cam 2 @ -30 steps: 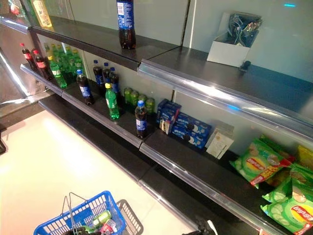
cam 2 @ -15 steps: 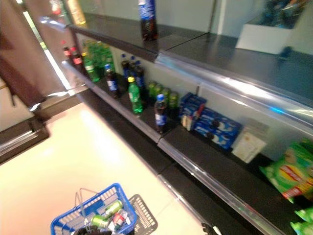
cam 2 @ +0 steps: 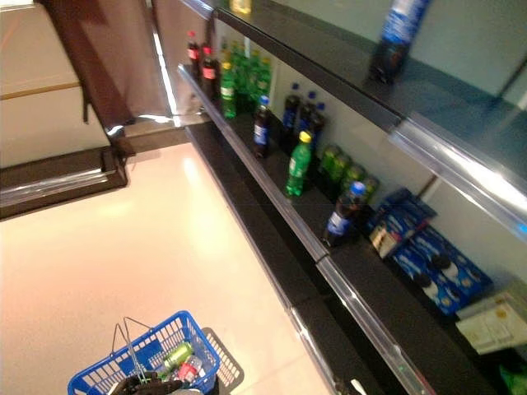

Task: Pick up the drink and place into the basket.

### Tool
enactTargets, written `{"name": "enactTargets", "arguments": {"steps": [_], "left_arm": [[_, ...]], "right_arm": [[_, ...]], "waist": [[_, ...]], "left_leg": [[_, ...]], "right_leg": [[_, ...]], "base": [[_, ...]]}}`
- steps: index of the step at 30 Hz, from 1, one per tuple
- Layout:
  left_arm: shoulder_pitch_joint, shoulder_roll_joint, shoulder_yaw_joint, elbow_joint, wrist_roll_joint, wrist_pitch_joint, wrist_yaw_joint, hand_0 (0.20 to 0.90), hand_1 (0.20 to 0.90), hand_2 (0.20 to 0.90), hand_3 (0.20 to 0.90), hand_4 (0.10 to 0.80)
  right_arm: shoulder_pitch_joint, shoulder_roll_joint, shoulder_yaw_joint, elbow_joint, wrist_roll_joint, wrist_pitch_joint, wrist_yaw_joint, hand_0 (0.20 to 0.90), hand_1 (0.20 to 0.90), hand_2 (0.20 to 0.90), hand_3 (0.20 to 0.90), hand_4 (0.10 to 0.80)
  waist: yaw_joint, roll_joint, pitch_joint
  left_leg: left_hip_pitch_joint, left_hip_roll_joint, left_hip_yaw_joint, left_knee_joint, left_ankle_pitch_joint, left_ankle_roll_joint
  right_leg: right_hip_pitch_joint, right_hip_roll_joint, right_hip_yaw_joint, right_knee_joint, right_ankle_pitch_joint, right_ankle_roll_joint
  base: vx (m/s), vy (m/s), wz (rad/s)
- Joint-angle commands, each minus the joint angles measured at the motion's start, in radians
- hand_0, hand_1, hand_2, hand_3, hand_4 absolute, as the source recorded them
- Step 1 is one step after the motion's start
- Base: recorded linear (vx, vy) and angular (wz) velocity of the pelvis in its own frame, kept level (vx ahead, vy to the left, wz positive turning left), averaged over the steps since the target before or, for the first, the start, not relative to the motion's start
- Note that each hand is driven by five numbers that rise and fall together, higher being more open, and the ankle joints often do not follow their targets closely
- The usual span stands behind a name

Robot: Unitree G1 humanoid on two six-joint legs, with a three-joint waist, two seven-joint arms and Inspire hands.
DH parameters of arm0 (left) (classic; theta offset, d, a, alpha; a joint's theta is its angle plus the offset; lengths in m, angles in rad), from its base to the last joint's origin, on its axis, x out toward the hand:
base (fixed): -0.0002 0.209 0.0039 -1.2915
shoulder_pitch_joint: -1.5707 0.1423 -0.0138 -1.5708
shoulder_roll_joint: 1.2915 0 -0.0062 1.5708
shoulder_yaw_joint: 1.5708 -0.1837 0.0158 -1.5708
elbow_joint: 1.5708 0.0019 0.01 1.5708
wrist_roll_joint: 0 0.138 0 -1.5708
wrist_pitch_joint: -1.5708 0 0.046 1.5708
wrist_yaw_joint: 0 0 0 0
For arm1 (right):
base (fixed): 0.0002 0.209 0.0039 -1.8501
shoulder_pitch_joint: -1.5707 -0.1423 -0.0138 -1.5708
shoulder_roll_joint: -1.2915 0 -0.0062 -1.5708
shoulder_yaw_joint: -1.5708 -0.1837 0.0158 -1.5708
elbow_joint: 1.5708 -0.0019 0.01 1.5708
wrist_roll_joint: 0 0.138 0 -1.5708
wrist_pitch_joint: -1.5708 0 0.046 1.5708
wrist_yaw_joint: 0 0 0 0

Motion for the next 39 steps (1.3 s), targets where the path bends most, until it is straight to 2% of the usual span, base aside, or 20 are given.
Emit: {"name": "enactTargets", "arguments": {"steps": [1, 3, 4, 8, 9, 10, 11, 15, 17, 20, 22, 24, 26, 28, 29, 31, 33, 34, 37, 39], "left_arm": [[-0.098, 0.071, -0.010, -0.084, -0.022, -0.135, -0.009, 0.300, 0.300, 0.300, 0.200, 0.100], [-0.112, 0.079, -0.030, -0.077, -0.043, -0.129, 0.004, 0.300, 0.300, 0.300, 0.200, 0.100], [-0.117, 0.078, -0.044, -0.073, -0.027, -0.134, 0.001, 0.300, 0.300, 0.300, 0.200, 0.100], [-0.123, 0.075, -0.053, -0.077, -0.012, -0.133, 0.004, 0.300, 0.300, 0.300, 0.200, 0.100], [-0.128, 0.076, -0.060, -0.076, -0.008, -0.131, 0.008, 0.300, 0.300, 0.300, 0.200, 0.100], [-0.135, 0.075, -0.073, -0.070, -0.008, -0.133, 0.010, 0.300, 0.300, 0.300, 0.200, 0.100], [-0.138, 0.074, -0.081, -0.060, -0.001, -0.143, 0.003, 0.300, 0.300, 0.300, 0.200, 0.100], [-0.139, 0.071, -0.103, -0.047, 0.003, -0.149, -0.016, 0.300, 0.300, 0.300, 0.200, 0.100], [-0.132, 0.072, -0.110, -0.050, 0.012, -0.151, -0.022, 0.300, 0.300, 0.300, 0.200, 0.100], [-0.126, 0.072, -0.113, -0.053, 0.024, -0.151, -0.028, 0.300, 0.300, 0.300, 0.200, 0.100], [-0.122, 0.066, -0.127, -0.039, 0.035, -0.166, -0.034, 0.300, 0.300, 0.300, 0.200, 0.100], [-0.111, 0.059, -0.128, -0.039, 0.041, -0.184, -0.053, 0.300, 0.300, 0.300, 0.200, 0.100], [-0.108, 0.052, -0.128, -0.045, 0.029, -0.189, -0.046, 0.300, 0.300, 0.300, 0.200, 0.100], [-0.109, 0.052, -0.122, -0.054, 0.021, -0.184, -0.044, 0.300, 0.300, 0.300, 0.200, 0.100], [-0.109, 0.051, -0.119, -0.063, 0.022, -0.180, -0.041, 0.300, 0.300, 0.300, 0.200, 0.100], [-0.106, 0.046, -0.116, -0.081, 0.021, -0.177, -0.026, 0.300, 0.300, 0.300, 0.200, 0.100], [-0.106, 0.046, -0.114, -0.088, 0.016, -0.171, -0.025, 0.300, 0.300, 0.300, 0.200, 0.100], [-0.103, 0.048, -0.109, -0.097, 0.014, -0.167, -0.023, 0.300, 0.300, 0.300, 0.200, 0.100], [-0.102, 0.054, -0.103, -0.111, 0.019, -0.161, -0.028, 0.300, 0.300, 0.300, 0.200, 0.100], [-0.101, 0.056, -0.100, -0.121, 0.019, -0.156, -0.021, 0.300, 0.300, 0.300, 0.200, 0.100]], "right_arm": [[-0.026, -0.030, -0.021, -0.020, 0.036, 0.002, -0.027, 0.900, 0.900, 0.900, 0.900, 0.800], [-0.021, -0.034, -0.027, -0.004, 0.032, -0.003, -0.017, 0.900, 0.900, 0.900, 0.900, 0.800], [-0.021, -0.033, -0.030, 0.010, 0.048, -0.006, -0.013, 0.900, 0.900, 0.900, 0.900, 0.800], [-0.022, -0.028, -0.034, 0.025, 0.055, -0.003, -0.014, 0.900, 0.900, 0.900, 0.900, 0.800], [-0.022, -0.024, -0.035, 0.039, 0.060, -0.005, -0.018, 0.900, 0.900, 0.900, 0.900, 0.800], [-0.019, -0.021, -0.033, 0.057, 0.065, -0.015, -0.015, 0.900, 0.900, 0.900, 0.900, 0.800], [-0.017, -0.018, -0.031, 0.072, 0.077, -0.021, -0.019, 0.900, 0.900, 0.900, 0.900, 0.800], [-0.025, -0.022, -0.035, 0.102, 0.094, -0.002, -0.025, 0.900, 0.900, 0.900, 0.900, 0.800], [-0.029, -0.025, -0.039, 0.107, 0.102, 0.014, -0.030, 0.900, 0.900, 0.900, 0.900, 0.800], [-0.033, -0.027, -0.044, 0.114, 0.111, 0.023, -0.036, 0.900, 0.900, 0.900, 0.900, 0.800], [-0.035, -0.023, -0.048, 0.127, 0.142, 0.036, -0.065, 0.900, 0.900, 0.900, 0.900, 0.800], [-0.034, -0.032, -0.066, 0.128, 0.150, 0.031, -0.075, 0.900, 0.900, 0.900, 0.900, 0.800], [-0.033, -0.041, -0.070, 0.125, 0.136, 0.030, -0.074, 0.900, 0.900, 0.900, 0.900, 0.800], [-0.035, -0.051, -0.067, 0.115, 0.129, 0.034, -0.069, 0.900, 0.900, 0.900, 0.900, 0.800], [-0.037, -0.057, -0.064, 0.107, 0.131, 0.038, -0.069, 0.900, 0.900, 0.900, 0.900, 0.800], [-0.045, -0.077, -0.065, 0.102, 0.130, 0.034, -0.064, 0.900, 0.900, 0.900, 0.900, 0.800], [-0.046, -0.083, -0.068, 0.101, 0.129, 0.031, -0.061, 0.900, 0.900, 0.900, 0.900, 0.800], [-0.047, -0.089, -0.076, 0.100, 0.125, 0.028, -0.060, 0.900, 0.900, 0.900, 0.900, 0.800], [-0.055, -0.087, -0.081, 0.103, 0.126, 0.026, -0.066, 0.900, 0.900, 0.900, 0.900, 0.800], [-0.077, -0.090, -0.073, 0.113, 0.128, 0.035, -0.071, 0.900, 0.900, 0.900, 0.900, 0.800]], "waist": [[0.016, 0.028, -0.005], [-0.013, 0.038, 0.010], [-0.025, 0.028, 0.011], [-0.042, 0.007, 0.016], [-0.057, -0.003, 0.019], [-0.082, -0.013, 0.026], [-0.099, -0.019, 0.029], [-0.137, -0.013, 0.053], [-0.143, -0.007, 0.057], [-0.145, -0.002, 0.057], [-0.155, 0.009, 0.042], [-0.164, 0.022, 0.021], [-0.168, 0.030, 0.010], [-0.167, 0.033, 0.007], [-0.163, 0.034, 0.009], [-0.143, 0.020, 0.030], [-0.138, 0.020, 0.036], [-0.131, 0.016, 0.046], [-0.116, 0.013, 0.059], [-0.096, 0.024, 0.064]], "left_leg": [[0.040, -0.020, -0.063, 0.011, -0.085, -0.004], [0.058, -0.025, -0.111, 0.011, -0.097, 0.013], [0.064, -0.032, -0.141, 0.013, -0.103, 0.015], [0.074, -0.047, -0.181, 0.020, -0.120, 0.014], [0.081, -0.058, -0.208, 0.022, -0.130, 0.016], [0.093, -0.078, -0.251, 0.023, -0.143, 0.023], [0.105, -0.094, -0.280, 0.024, -0.153, 0.028], [0.166, -0.142, -0.370, 0.023, -0.178, 0.046], [0.186, -0.153, -0.390, 0.028, -0.191, 0.053], [0.194, -0.155, -0.391, 0.038, -0.203, 0.056], [0.205, -0.149, -0.376, 0.073, -0.236, 0.055], [0.225, -0.132, -0.362, 0.114, -0.269, 0.037], [0.224, -0.117, -0.347, 0.169, -0.285, 0.017], [0.196, -0.096, -0.333, 0.284, -0.240, -0.014], [0.161, -0.085, -0.326, 0.373, -0.190, -0.035], [0.016, -0.089, -0.277, 0.613, -0.130, -0.064], [-0.026, -0.090, -0.267, 0.663, -0.127, -0.068], [-0.077, -0.076, -0.236, 0.706, -0.124, -0.072], [-0.100, -0.024, -0.204, 0.603, -0.139, -0.054], [-0.085, -0.028, -0.201, 0.414, -0.131, -0.053]], "right_leg": [[-0.136, 0.014, 0.076, 0.032, 0.231, 0.001], [-0.217, 0.051, 0.157, 0.097, 0.256, -0.015], [-0.234, 0.078, 0.186, 0.035, 0.249, -0.022], [-0.235, 0.089, 0.229, -0.098, 0.267, -0.014], [-0.244, 0.117, 0.265, -0.174, 0.266, -0.010], [-0.250, 0.165, 0.322, -0.269, 0.261, -0.008], [-0.277, 0.194, 0.347, -0.315, 0.281, -0.003], [-0.377, 0.268, 0.344, -0.349, 0.325, 0.002], [-0.392, 0.278, 0.331, -0.322, 0.331, -0.003], [-0.377, 0.282, 0.332, -0.312, 0.313, -0.021], [-0.355, 0.283, 0.318, -0.290, 0.271, -0.056], [-0.305, 0.287, 0.306, -0.298, 0.223, -0.093], [-0.269, 0.287, 0.307, -0.311, 0.200, -0.113], [-0.239, 0.281, 0.300, -0.319, 0.176, -0.128], [-0.218, 0.279, 0.296, -0.324, 0.159, -0.139], [-0.174, 0.261, 0.294, -0.318, 0.123, -0.162], [-0.166, 0.261, 0.295, -0.315, 0.115, -0.166], [-0.146, 0.258, 0.294, -0.316, 0.107, -0.172], [-0.109, 0.261, 0.297, -0.333, 0.090, -0.169], [-0.080, 0.290, 0.321, -0.360, 0.077, -0.158]], "base": [[0.139, 0.202, 0.48], [0.239, 0.149, 0.58], [0.233, 0.020, 0.72], [0.159, -0.077, 0.75], [0.400, -0.153, 0.50], [0.481, -0.132, 0.60], [0.520, -0.100, 1.00], [0.424, -0.032, 1.12], [0.299, -0.050, 0.68], [0.192, -0.063, 0.54], [0.295, -0.166, 0.49], [0.289, -0.186, 0.84], [0.202, -0.141, 0.62], [0.137, -0.126, 0.32], [0.109, -0.146, 0.16], [0.106, -0.182, 0.11], [0.063, -0.090, 0.05], [0.065, -0.056, -0.13], [0.123, -0.037, -0.06], [0.228, 0.021, 0.05]]}}
